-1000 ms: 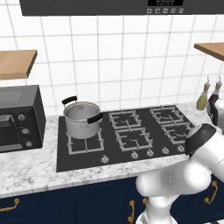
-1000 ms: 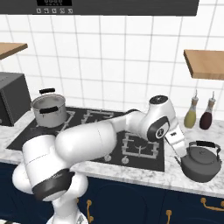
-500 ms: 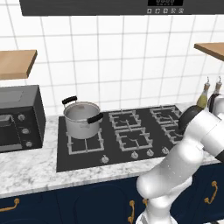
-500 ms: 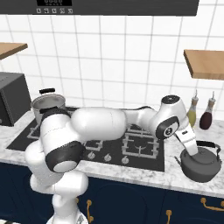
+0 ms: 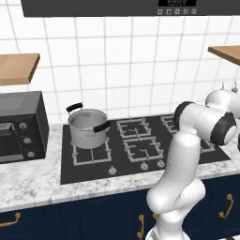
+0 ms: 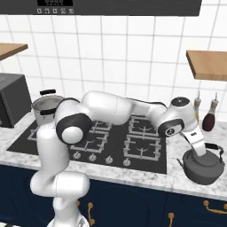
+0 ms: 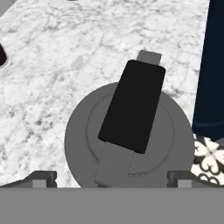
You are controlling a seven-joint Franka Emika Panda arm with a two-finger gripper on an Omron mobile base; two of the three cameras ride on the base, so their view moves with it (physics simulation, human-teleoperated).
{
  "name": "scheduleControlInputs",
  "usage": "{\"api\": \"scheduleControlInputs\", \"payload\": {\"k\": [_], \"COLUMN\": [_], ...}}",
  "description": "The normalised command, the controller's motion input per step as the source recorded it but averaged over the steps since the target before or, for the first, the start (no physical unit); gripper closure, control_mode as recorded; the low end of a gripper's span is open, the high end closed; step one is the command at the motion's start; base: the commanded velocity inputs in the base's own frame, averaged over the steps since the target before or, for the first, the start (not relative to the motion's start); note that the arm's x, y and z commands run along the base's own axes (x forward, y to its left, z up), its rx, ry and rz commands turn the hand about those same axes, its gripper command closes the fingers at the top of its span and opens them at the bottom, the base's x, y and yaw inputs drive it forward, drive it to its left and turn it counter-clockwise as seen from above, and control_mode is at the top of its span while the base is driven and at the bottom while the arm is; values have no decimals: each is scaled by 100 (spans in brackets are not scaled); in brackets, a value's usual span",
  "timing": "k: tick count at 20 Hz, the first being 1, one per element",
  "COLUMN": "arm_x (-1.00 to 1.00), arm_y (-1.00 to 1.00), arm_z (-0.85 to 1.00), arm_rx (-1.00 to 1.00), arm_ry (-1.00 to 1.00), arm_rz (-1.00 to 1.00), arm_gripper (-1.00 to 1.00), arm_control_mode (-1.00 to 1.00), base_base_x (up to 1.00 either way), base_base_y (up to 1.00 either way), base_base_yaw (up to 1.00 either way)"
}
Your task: Pick the kettle from the counter and place it on a stove burner. Then turn the burner on.
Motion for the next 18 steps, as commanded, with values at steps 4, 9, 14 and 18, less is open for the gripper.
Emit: {"api": "scheduleControlInputs", "payload": {"k": [4,9,14,18], "arm_x": [11,16,9,2], "arm_y": [-40,-26,0,4], "arm_z": [0,0,-1,-27], "arm_rx": [6,4,0,0], "arm_ry": [0,0,1,1], "arm_rz": [0,0,-3,-3], "arm_gripper": [-100,-100,100,100], "arm_control_mode": [-100,-100,-100,-100], "base_base_x": [0,0,0,0], "base_base_y": [0,0,0,0], "base_base_yaw": [0,0,0,0]}}
